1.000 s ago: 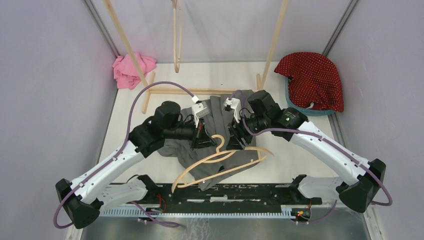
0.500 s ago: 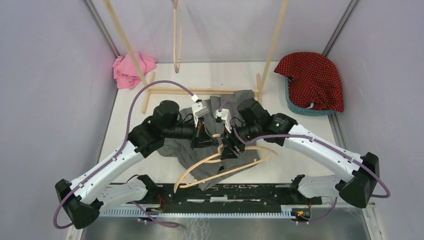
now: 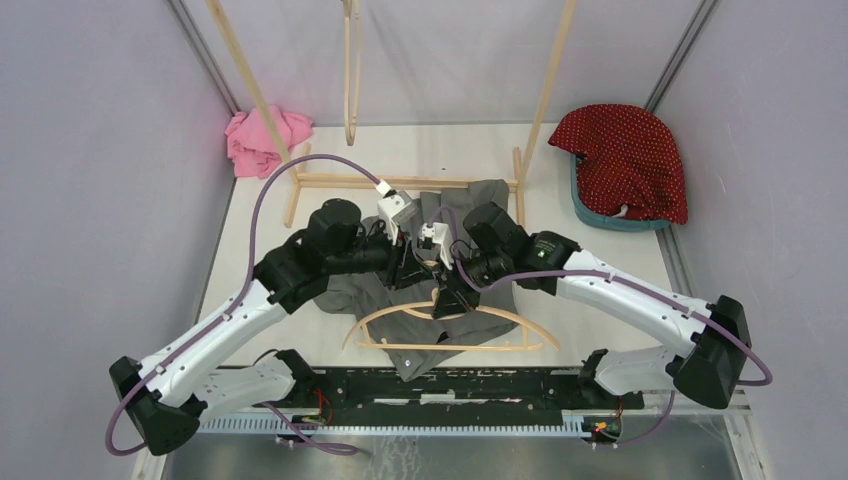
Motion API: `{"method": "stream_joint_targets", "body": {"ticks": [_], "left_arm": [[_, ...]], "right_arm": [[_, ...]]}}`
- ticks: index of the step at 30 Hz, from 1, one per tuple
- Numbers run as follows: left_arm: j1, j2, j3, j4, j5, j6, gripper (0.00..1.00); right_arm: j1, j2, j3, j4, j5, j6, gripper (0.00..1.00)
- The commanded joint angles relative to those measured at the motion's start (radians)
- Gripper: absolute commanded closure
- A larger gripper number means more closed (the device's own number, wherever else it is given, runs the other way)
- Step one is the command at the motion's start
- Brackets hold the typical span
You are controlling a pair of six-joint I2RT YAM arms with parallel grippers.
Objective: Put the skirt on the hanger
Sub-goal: Hang the skirt on the hanger.
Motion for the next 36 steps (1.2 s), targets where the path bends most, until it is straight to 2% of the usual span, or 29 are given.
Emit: {"method": "stream_joint_targets", "body": {"ticks": [1,4,8,14,17,21,27,32,36], "left_arm": [[0.007,-0.042,0.079,-0.012,-0.277,-0.02,0.54],[0.007,-0.08,0.091,-0.028,-0.377,-0.025,0.42],[0.006,-0.128,0.097,-0.041,-0.467,-0.036,0.36],[0.007,-0.176,0.098,-0.069,-0.572,-0.066,0.33],[0.007,-0.169,0.101,-0.091,-0.563,-0.07,0.31],[0.008,-0.125,0.083,-0.147,-0.517,-0.113,0.34],[0.005,-0.001,-0.013,-0.181,-0.455,-0.186,0.45],[0.002,-0.027,-0.082,-0.183,-0.39,-0.221,0.51],[-0.005,-0.082,-0.145,-0.182,-0.336,-0.273,0.61]], "right_arm": [[0.01,0.021,0.017,0.001,0.034,0.04,0.99],[0.01,0.02,0.029,-0.053,0.081,0.05,0.99],[0.01,-0.016,0.036,-0.096,0.137,0.094,0.99],[0.009,-0.082,0.022,-0.145,0.21,0.177,0.99],[0.01,-0.117,0.024,-0.184,0.251,0.184,0.99],[0.01,-0.183,0.028,-0.273,0.291,0.172,0.99],[0.01,-0.244,0.037,-0.38,0.369,0.193,0.99],[0.012,-0.362,0.05,-0.471,0.356,0.226,0.99],[0.012,-0.421,0.024,-0.508,0.339,0.253,0.99]]}}
